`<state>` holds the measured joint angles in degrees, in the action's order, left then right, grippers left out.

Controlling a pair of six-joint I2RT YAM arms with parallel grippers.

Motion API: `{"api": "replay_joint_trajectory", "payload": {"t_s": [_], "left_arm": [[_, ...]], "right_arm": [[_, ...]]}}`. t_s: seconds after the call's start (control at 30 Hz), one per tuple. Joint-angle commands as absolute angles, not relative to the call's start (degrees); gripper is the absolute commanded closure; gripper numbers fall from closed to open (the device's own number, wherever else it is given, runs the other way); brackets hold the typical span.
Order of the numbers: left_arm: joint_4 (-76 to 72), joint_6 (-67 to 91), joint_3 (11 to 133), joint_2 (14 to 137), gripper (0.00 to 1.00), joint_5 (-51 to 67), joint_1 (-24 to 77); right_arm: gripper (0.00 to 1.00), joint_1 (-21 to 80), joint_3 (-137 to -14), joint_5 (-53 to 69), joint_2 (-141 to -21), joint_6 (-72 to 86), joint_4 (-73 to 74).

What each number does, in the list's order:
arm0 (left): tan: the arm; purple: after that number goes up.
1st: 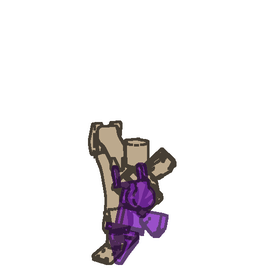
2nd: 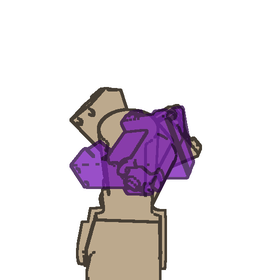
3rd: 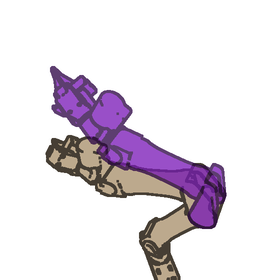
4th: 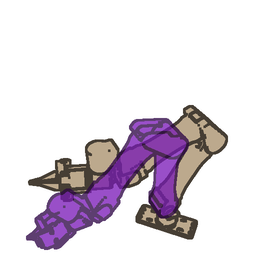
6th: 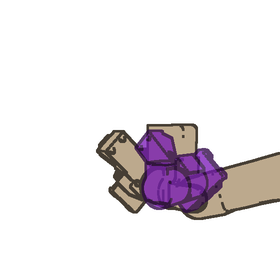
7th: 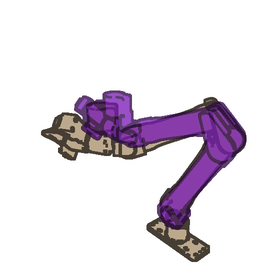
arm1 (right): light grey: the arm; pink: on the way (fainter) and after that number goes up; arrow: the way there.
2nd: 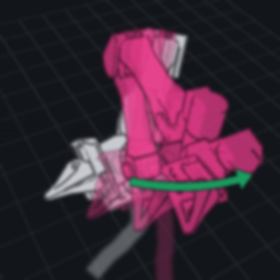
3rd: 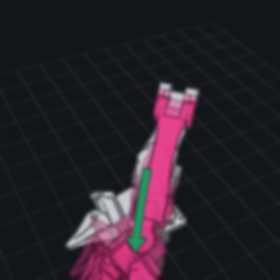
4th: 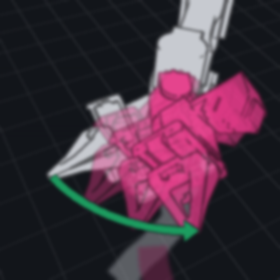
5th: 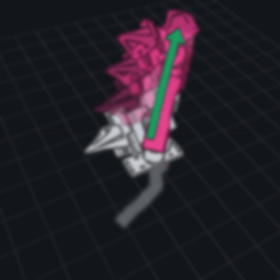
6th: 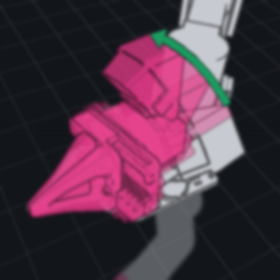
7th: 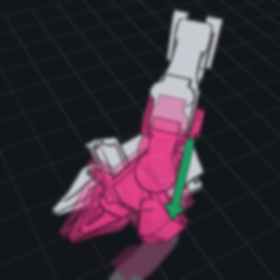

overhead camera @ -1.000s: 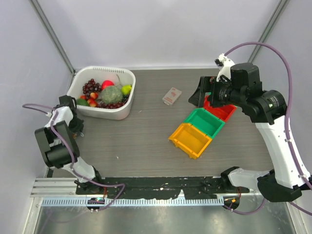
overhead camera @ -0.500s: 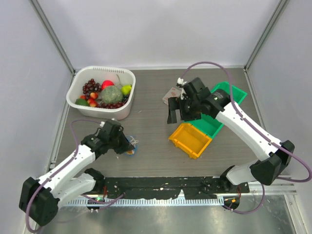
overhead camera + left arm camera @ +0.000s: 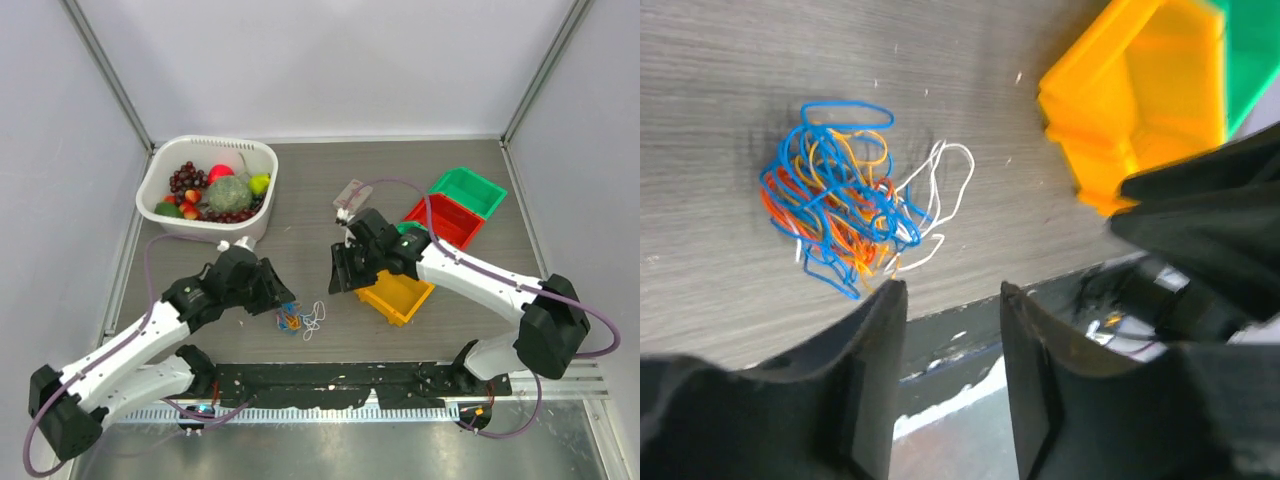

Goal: Untangle the cables

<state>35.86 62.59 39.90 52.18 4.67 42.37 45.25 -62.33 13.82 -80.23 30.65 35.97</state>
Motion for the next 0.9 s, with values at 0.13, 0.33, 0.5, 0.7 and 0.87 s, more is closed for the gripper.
{"api": "replay_joint_trajectory", "payload": {"t_s": [0.13, 0.33, 0.5, 0.7, 0.87], "left_arm": [[14.88, 80.59, 21.46, 43.25, 0.29, 7.11, 41.92], [22.58, 71.99, 28.82, 51.21, 0.05, 7.11, 41.84], [23.99, 67.78, 34.00, 67.21, 0.06, 10.55, 41.84], [29.53, 66.01, 36.30, 71.29, 0.21, 6.25, 41.92], [27.95, 67.85, 32.53, 67.68, 0.24, 4.57, 41.84]], "right_arm": [[0.59, 51.33, -60.29, 13.72, -85.94, 32.87, 22.94], [0.56, 51.42, -58.99, 9.32, -89.47, 33.05, 22.26], [0.56, 51.59, -58.89, 10.10, -94.30, 31.64, 20.31], [0.63, 52.82, -56.87, 13.36, -96.76, 30.85, 16.79], [0.72, 53.17, -56.95, 10.02, -97.82, 29.10, 18.89]]}}
